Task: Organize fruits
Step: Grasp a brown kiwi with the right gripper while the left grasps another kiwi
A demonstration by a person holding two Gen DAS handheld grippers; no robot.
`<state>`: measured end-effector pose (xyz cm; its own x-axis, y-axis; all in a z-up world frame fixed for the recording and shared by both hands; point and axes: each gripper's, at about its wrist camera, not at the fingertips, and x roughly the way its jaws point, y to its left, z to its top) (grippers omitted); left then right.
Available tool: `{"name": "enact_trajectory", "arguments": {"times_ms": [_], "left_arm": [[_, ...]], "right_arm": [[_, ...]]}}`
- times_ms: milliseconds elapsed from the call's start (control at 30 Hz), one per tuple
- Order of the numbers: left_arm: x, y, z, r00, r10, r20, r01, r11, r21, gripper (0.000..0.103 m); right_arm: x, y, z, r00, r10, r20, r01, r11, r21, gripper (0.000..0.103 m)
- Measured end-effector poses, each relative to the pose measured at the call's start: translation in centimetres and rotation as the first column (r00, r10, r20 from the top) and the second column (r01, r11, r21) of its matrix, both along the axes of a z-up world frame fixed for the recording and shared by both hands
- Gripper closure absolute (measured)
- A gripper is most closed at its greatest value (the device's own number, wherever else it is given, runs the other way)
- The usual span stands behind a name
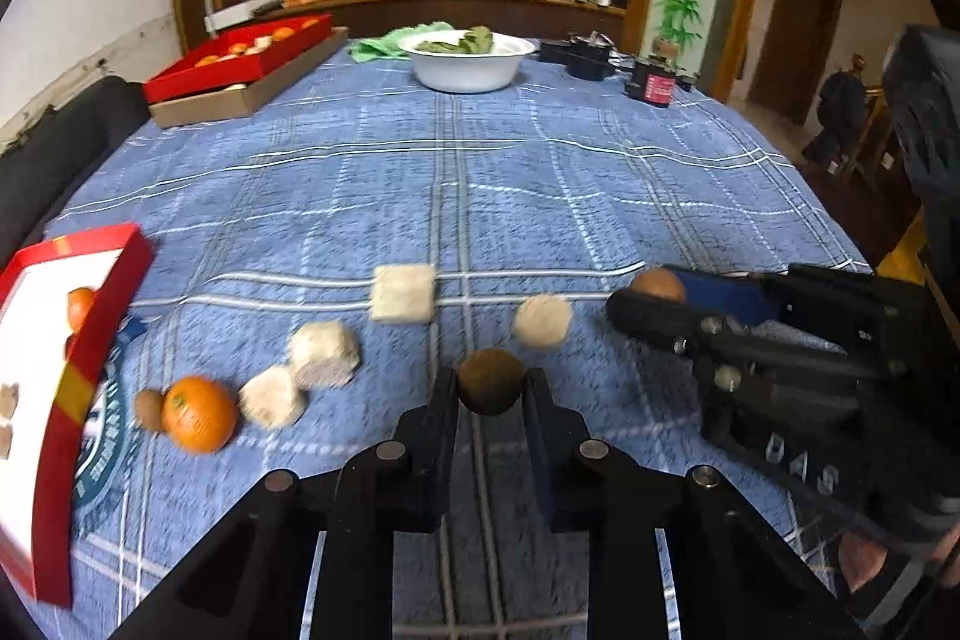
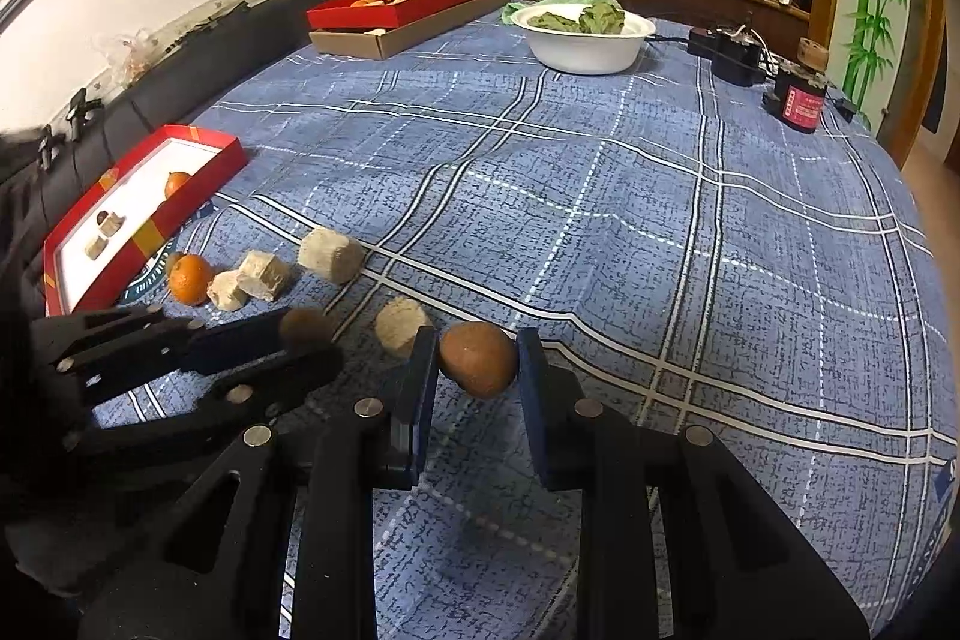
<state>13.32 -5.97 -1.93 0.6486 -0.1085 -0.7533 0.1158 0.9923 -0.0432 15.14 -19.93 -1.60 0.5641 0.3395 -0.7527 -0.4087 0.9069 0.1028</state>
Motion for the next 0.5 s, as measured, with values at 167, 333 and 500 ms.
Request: {"name": "enact_trajectory", "arguments": {"times_ms": [167,333,500], "left_arm": [[-0.7,1.5,0.2,0.995,0.101,0.022,-0.101,0.995,-0.008,0.082],[-0.9,3.0,0.3,0.979,0.202,0.037,-0.202,0.979,-0.009,0.082],[-1.4,4.2,0.3,0.962,0.267,0.057,-0.267,0.964,-0.013,0.082]], "right_arm": [[-0.3,0.4,0.1,1.000,0.010,0.015,-0.010,1.000,-0.006,0.078],[-0.7,0.7,0.2,0.999,0.017,0.035,-0.016,1.000,-0.018,0.078],[-1.2,1.2,0.5,0.997,0.030,0.069,-0.028,0.999,-0.035,0.078]]}}
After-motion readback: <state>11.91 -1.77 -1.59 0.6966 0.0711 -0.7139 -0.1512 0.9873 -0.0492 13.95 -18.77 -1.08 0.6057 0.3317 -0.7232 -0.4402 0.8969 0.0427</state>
